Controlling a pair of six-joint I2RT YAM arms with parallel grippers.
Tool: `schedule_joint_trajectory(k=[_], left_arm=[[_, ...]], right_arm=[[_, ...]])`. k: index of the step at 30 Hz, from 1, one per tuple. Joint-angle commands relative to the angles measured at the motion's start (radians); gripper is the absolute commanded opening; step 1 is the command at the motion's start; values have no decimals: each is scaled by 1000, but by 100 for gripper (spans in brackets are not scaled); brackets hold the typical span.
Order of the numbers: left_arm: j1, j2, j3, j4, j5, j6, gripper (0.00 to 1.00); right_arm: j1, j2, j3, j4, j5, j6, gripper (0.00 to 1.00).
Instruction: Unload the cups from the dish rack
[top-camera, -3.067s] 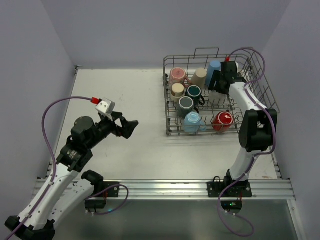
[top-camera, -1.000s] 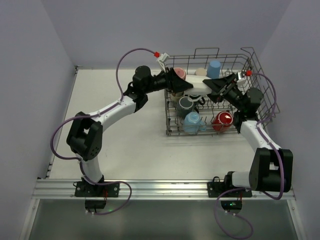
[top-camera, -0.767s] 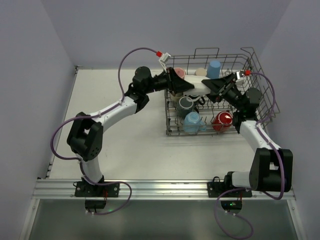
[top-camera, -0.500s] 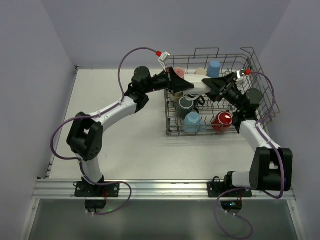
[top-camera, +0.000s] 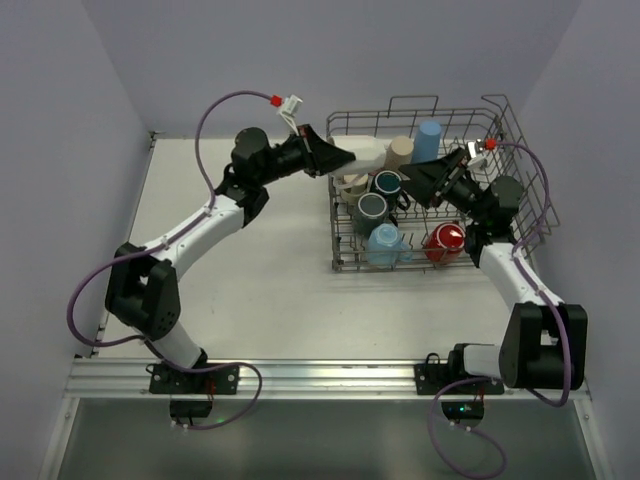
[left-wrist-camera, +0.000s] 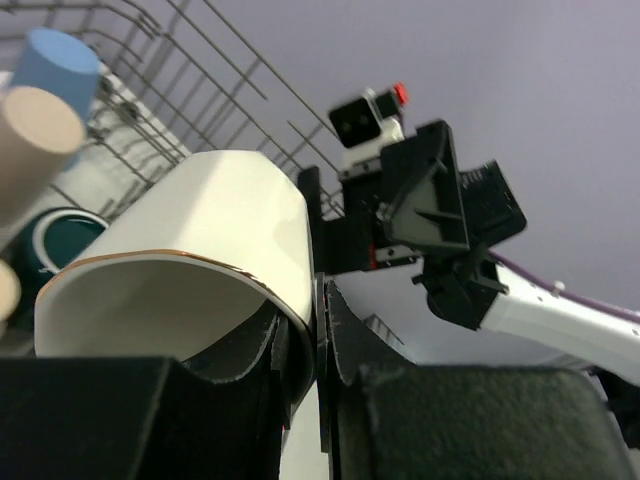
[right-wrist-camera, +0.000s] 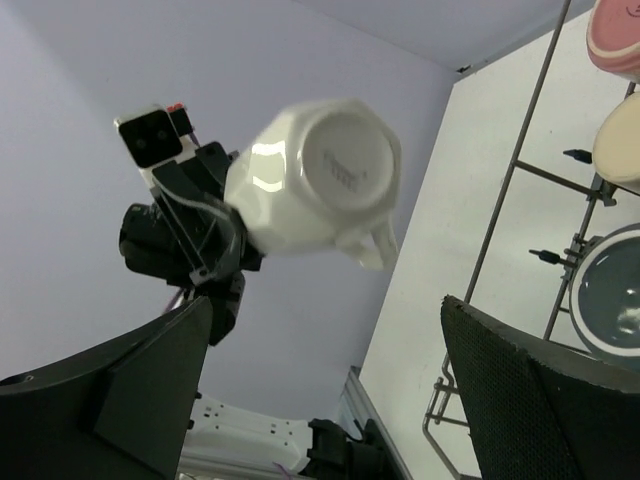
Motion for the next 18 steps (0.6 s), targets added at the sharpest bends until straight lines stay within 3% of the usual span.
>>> schedule_joint_trajectory(k=[1,4,8,11,14,18], left_arm=[[67,-112,37,57,-66,35,0],[144,-149,98,-176,-167,150,0],[265,-153,209,-588,-433,299,0],[330,-104,301,-782,-606,426,0],[382,-40,358,-908,-746,486,0],[449,54,402,-999,-784,532,0]], right_arm=[[1,-73,32,-116,8,-131,99],[1,-116,30,-214,34,-211,99],[9,-188,30,-375,123,-382,99],[30,-258,48,-528,224,-523,99],[96,-324,64,-662,307,-646,99],[179,-381,68,-742,429,-728,99]])
